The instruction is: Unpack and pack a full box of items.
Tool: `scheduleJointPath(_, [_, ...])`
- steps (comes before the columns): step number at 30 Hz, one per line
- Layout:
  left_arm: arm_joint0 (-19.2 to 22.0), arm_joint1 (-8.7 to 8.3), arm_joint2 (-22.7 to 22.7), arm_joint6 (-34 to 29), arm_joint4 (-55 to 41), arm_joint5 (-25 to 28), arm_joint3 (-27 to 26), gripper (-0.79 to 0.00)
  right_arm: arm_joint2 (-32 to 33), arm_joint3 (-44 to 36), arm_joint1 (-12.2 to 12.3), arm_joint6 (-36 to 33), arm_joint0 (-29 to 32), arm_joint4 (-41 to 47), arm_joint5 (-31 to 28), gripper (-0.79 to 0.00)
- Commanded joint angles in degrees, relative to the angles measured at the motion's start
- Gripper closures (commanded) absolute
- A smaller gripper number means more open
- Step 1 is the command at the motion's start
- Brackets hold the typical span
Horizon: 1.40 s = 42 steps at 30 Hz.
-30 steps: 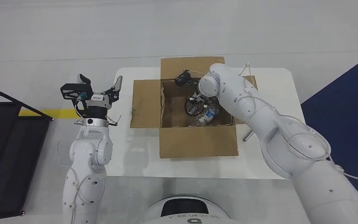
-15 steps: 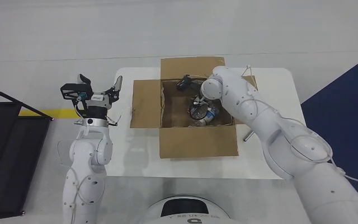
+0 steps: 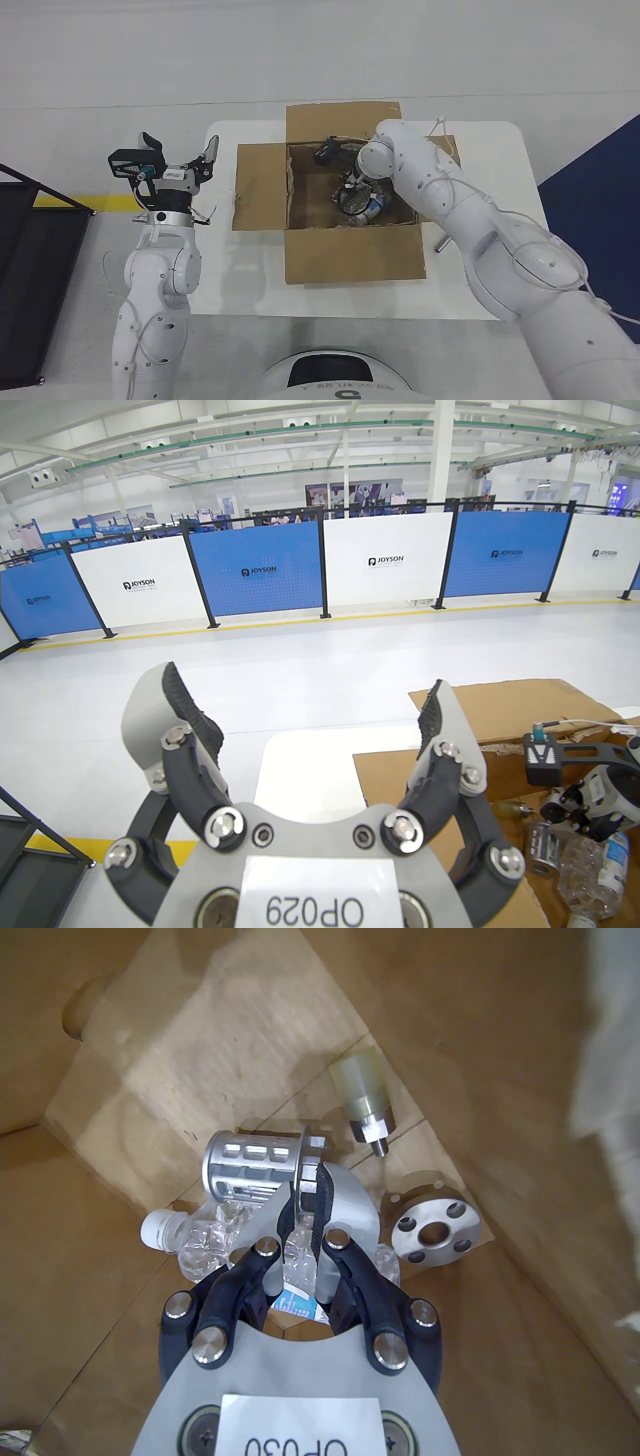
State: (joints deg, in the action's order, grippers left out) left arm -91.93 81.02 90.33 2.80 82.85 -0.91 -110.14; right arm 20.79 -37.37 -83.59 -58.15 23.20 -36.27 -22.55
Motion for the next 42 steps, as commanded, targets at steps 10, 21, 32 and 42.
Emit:
scheduleJointPath(10, [0.0, 0.00, 0.0, 0.0, 0.0, 0.0, 0.0, -0.785, 10.9, -39.7, 11.3, -1.1, 12.3, -17.5, 16.9, 0.000])
scheduleJointPath(21, [0.0, 0.00, 0.0, 0.0, 0.0, 0.0, 0.0, -0.785, 38.7, -90.2, 23.0, -2.7, 51.8, -51.4, 40.0, 0.000])
scheduleJointPath(32, [0.0, 0.00, 0.0, 0.0, 0.0, 0.0, 0.0, -0.785, 55.1, -96.9, 24.0, 6.6, 66.9, -43.4, 46.3, 0.000])
scheduleJointPath(42, [0.0, 0.00, 0.0, 0.0, 0.0, 0.0, 0.0, -0.785, 55.6, -95.8, 23.9, 7.4, 67.0, -42.9, 46.4, 0.000])
